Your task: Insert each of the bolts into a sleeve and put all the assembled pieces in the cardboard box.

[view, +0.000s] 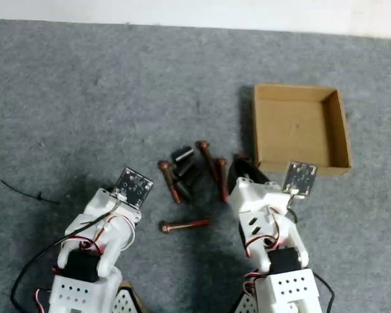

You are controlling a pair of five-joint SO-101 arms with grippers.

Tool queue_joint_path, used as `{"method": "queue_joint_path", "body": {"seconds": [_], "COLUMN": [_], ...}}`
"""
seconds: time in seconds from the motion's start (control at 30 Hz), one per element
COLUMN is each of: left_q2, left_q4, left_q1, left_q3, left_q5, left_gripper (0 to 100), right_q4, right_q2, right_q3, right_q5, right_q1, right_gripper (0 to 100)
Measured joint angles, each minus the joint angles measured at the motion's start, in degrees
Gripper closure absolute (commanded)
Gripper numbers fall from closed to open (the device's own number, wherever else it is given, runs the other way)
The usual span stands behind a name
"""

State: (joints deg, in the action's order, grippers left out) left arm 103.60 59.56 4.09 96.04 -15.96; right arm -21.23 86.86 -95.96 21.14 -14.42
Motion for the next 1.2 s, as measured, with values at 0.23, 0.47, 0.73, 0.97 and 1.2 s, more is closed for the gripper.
{"method": "queue_joint_path", "body": {"seconds": [0.23,0.47,0.73,0.97,1.2], "left_q2": [0.00,0.00,0.00,0.00,0.00], "left_q4": [0.88,2.20,2.20,2.20,2.20], "left_q1": [0.00,0.00,0.00,0.00,0.00], "left_q3": [0.00,0.00,0.00,0.00,0.00], "left_q5": [0.00,0.00,0.00,0.00,0.00], "left_gripper": [98,98,98,98,98], "right_q4": [-1.85,-1.85,-4.75,-4.92,-4.92], "right_q2": [0.00,0.00,0.00,0.09,0.09], "right_q3": [0.00,0.00,0.00,0.00,0.00], "right_q5": [0.00,0.00,0.00,0.00,0.00], "right_q1": [1.93,1.93,2.11,2.11,2.11], "right_gripper": [98.9,98.9,98.9,98.9,98.9]}}
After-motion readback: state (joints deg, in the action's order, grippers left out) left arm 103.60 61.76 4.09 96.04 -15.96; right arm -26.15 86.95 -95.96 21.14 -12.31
